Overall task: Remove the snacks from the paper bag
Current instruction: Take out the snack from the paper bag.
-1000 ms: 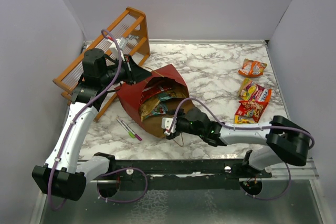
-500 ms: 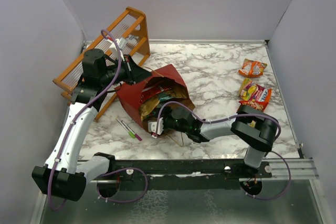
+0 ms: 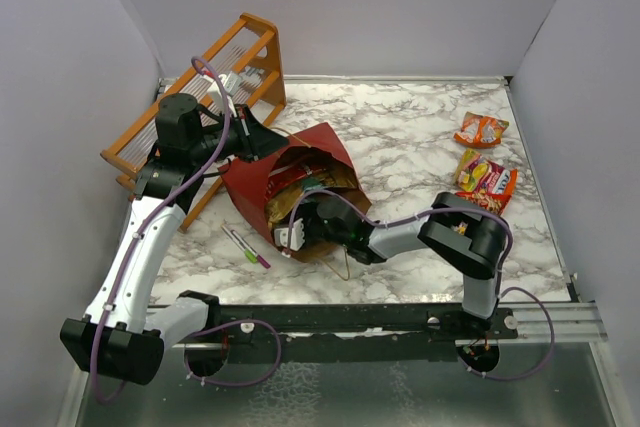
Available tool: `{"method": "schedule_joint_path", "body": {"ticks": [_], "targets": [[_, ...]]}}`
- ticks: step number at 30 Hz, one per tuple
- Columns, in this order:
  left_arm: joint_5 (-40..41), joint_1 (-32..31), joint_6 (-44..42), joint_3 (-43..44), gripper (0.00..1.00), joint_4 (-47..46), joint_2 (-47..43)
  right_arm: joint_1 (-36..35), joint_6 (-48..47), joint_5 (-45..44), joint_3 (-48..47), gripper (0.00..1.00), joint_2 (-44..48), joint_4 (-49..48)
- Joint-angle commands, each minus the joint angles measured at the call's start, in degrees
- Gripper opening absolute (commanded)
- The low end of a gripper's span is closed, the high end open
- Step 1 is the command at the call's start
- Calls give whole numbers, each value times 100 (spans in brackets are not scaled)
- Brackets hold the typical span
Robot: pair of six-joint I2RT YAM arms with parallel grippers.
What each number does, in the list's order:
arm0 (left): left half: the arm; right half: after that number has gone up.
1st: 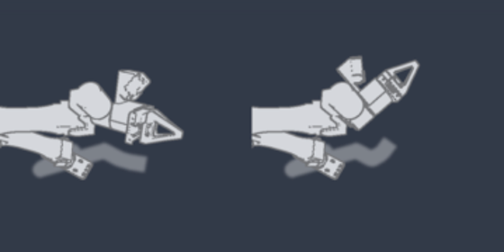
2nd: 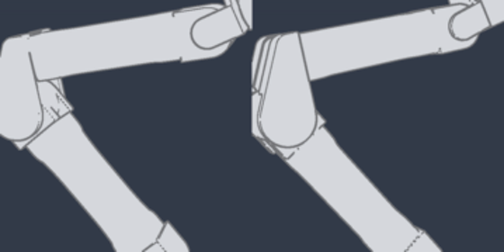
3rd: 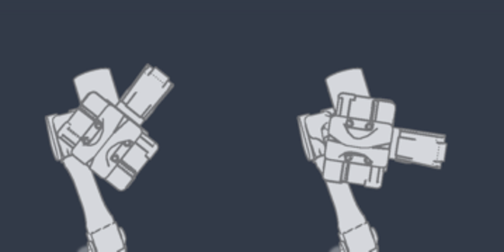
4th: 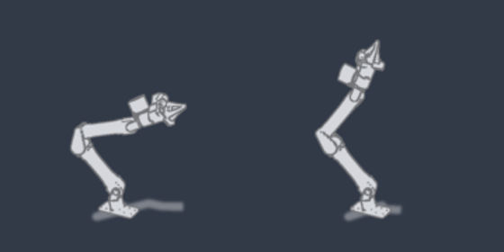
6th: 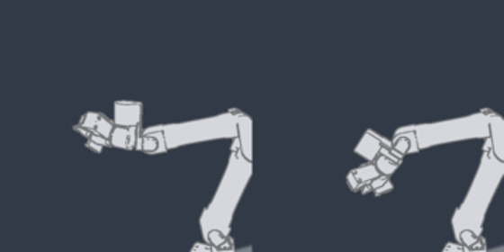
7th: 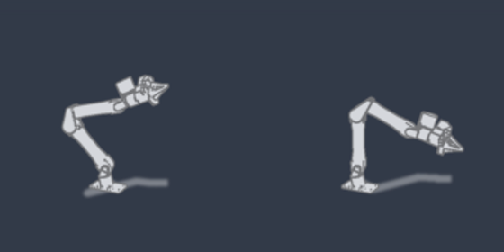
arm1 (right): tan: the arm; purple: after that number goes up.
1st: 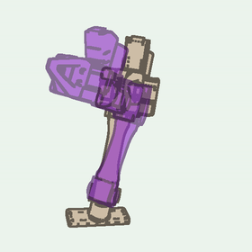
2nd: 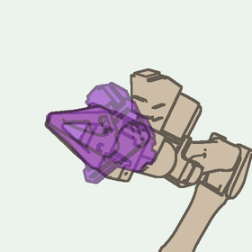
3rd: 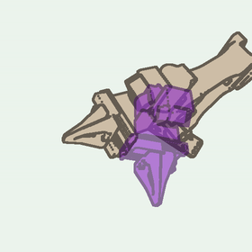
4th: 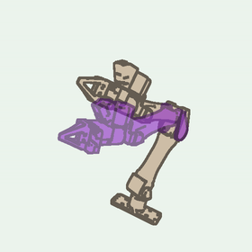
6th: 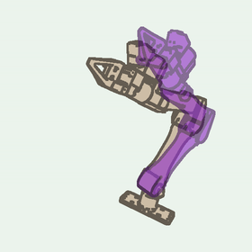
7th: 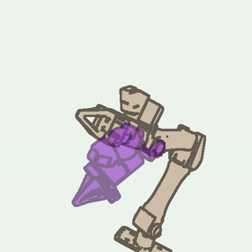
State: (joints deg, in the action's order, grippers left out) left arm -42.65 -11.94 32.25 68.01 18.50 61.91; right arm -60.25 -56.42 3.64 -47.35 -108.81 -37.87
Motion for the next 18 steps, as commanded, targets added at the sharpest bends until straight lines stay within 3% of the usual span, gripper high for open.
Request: {"method": "schedule_joint_path", "body": {"ticks": [1,8,18], "targets": [[-43,34,12,45,0,-92,-193,4,75,4,-58,25,3,-54],[-19,34,13,37,0,-86,-175,-1,374,287,55,1,608,438],[29,39,-8,85,0,-87,-105,-4,1082,1630,131,1,2305,3190]]}}
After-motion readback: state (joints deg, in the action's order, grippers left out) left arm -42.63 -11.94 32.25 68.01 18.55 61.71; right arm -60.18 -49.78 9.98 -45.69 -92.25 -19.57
